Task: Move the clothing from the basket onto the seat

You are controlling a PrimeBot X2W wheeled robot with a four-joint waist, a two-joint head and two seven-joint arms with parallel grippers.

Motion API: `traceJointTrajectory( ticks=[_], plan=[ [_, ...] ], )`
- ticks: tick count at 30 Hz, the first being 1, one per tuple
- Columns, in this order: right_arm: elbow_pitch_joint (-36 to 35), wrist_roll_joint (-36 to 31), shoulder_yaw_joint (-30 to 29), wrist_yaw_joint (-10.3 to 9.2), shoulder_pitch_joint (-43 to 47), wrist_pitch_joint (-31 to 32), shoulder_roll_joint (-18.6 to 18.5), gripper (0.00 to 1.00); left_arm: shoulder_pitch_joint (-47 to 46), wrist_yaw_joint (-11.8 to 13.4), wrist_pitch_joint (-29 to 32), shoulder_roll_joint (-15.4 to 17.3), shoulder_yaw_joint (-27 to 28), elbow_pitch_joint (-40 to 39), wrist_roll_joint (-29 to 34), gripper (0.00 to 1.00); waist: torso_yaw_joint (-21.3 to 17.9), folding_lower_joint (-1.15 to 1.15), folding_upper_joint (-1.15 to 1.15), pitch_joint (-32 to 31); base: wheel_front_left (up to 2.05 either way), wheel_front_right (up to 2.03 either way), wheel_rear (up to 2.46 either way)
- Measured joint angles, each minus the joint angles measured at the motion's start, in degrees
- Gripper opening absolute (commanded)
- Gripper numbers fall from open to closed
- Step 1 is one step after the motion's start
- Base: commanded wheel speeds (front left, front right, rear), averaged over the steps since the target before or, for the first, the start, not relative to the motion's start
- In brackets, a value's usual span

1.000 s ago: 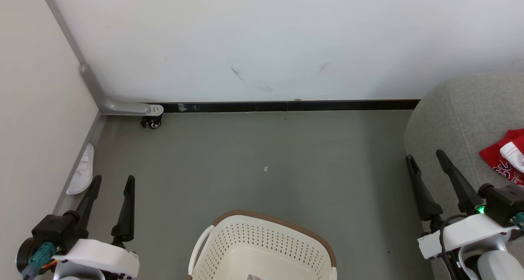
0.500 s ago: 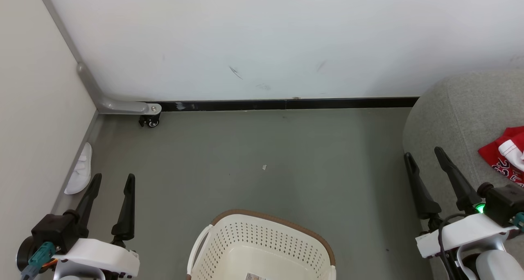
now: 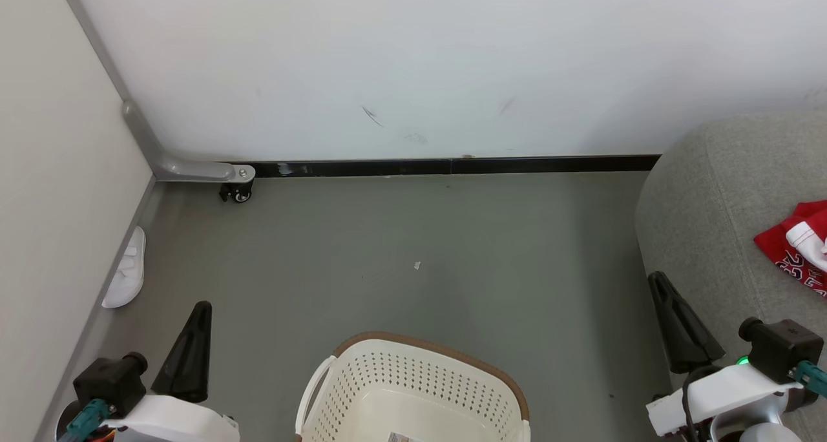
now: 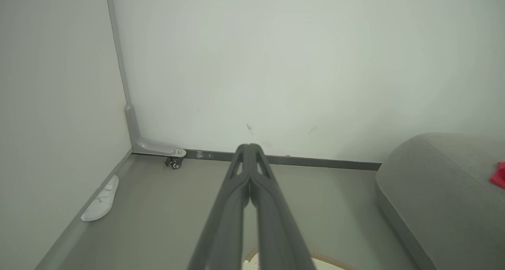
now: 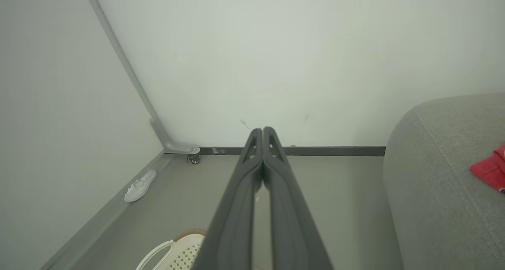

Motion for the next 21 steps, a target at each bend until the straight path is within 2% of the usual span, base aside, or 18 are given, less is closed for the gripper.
traceJointTrajectory(
  ticks=[7,14,21],
  plan=[
    [-0.3,4.9,0.3,0.0,0.0,0.0,0.3,0.0,0.0,-0.7,1.1,-0.5,0.8,0.2,-4.7,0.0,-0.1,0.0,0.0,0.0,0.0,0.0,0.0],
    [-0.4,12.6,-0.1,0.0,0.0,1.1,0.6,0.0,0.0,-1.3,2.7,-1.2,2.1,0.5,-9.0,0.0,-0.4,0.03,0.0,-0.2,0.0,0.0,0.0],
    [0.6,18.5,-0.6,0.0,0.0,2.8,0.8,0.0,0.0,-2.2,3.8,-2.1,3.6,0.9,-13.5,0.0,-1.0,0.27,0.0,-0.5,0.0,0.0,0.0]
  ],
)
